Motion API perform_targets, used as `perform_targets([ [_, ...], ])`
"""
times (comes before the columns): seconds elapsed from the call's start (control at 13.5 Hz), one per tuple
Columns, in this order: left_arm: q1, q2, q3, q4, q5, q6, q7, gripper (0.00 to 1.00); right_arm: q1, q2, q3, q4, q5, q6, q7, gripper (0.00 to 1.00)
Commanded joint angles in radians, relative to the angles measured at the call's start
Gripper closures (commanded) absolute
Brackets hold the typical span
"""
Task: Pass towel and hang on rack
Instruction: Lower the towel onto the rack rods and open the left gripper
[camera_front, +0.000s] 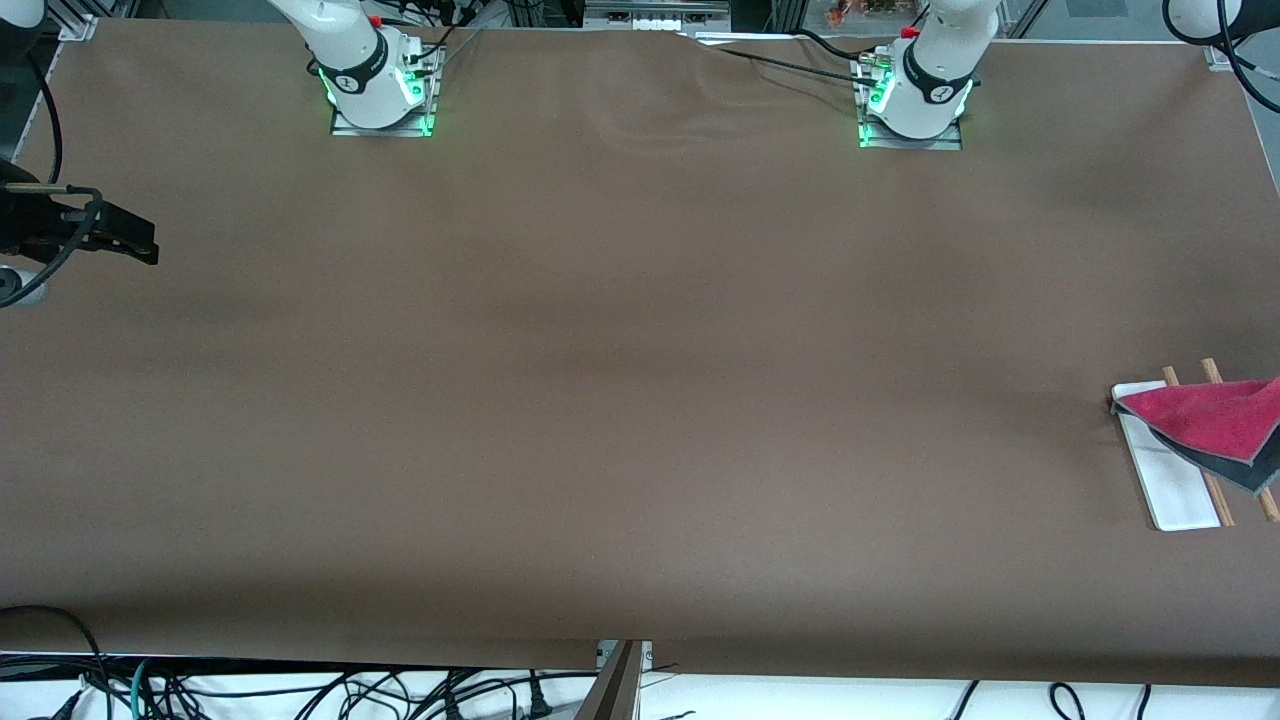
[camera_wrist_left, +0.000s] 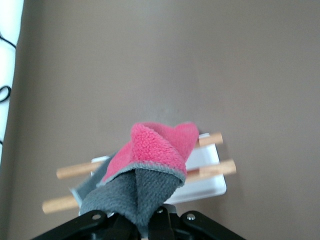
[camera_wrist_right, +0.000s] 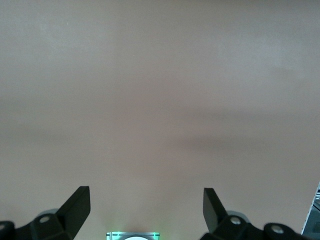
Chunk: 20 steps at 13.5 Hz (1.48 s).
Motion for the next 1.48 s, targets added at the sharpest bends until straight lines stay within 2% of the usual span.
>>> perform_targets([
  [0.0, 0.025, 0.047, -0.005, 0.034, 0.028, 0.025, 0.061, 1.00, -0.001, -0.017, 0.005, -0.018, -0.013, 0.007, -0.020, 0.00],
  [0.07, 0.029, 0.052, 0.004, 0.032, 0.028, 0.040, 0.063, 0.96, -0.001, -0.015, 0.005, -0.016, -0.013, 0.009, -0.020, 0.00],
  [0.15, 0.031, 0.058, 0.013, 0.028, 0.028, 0.049, 0.069, 0.70, -0.001, -0.012, 0.007, -0.016, -0.013, 0.009, -0.020, 0.00],
  [0.22, 0.031, 0.066, 0.024, 0.028, 0.028, 0.059, 0.098, 0.64, 0.000, -0.012, 0.007, -0.016, -0.013, 0.009, -0.018, 0.00],
  [0.3, 0.028, 0.066, 0.033, 0.026, 0.026, 0.077, 0.139, 0.29, 0.000, -0.012, 0.007, -0.016, -0.013, 0.009, -0.018, 0.00],
  [0.37, 0.031, 0.067, 0.036, 0.025, 0.023, 0.092, 0.151, 0.00, 0.002, -0.012, 0.007, -0.016, -0.013, 0.007, -0.018, 0.00],
  [0.67, 0.029, 0.067, 0.079, 0.017, 0.020, 0.109, 0.144, 0.00, 0.003, -0.012, 0.007, -0.015, -0.013, 0.009, -0.018, 0.00],
  [0.96, 0.000, -0.014, 0.081, 0.028, 0.022, 0.108, 0.129, 0.00, 0.005, -0.013, 0.007, -0.015, -0.013, 0.009, -0.018, 0.00],
  [1.19, -0.035, -0.145, 0.073, -0.015, 0.023, 0.105, 0.042, 0.00, 0.006, -0.012, 0.007, -0.015, -0.013, 0.009, -0.017, 0.00],
  [1.41, -0.107, -0.339, 0.077, -0.161, 0.039, 0.108, -0.161, 0.00, 0.006, -0.012, 0.007, -0.015, -0.013, 0.010, -0.017, 0.00],
])
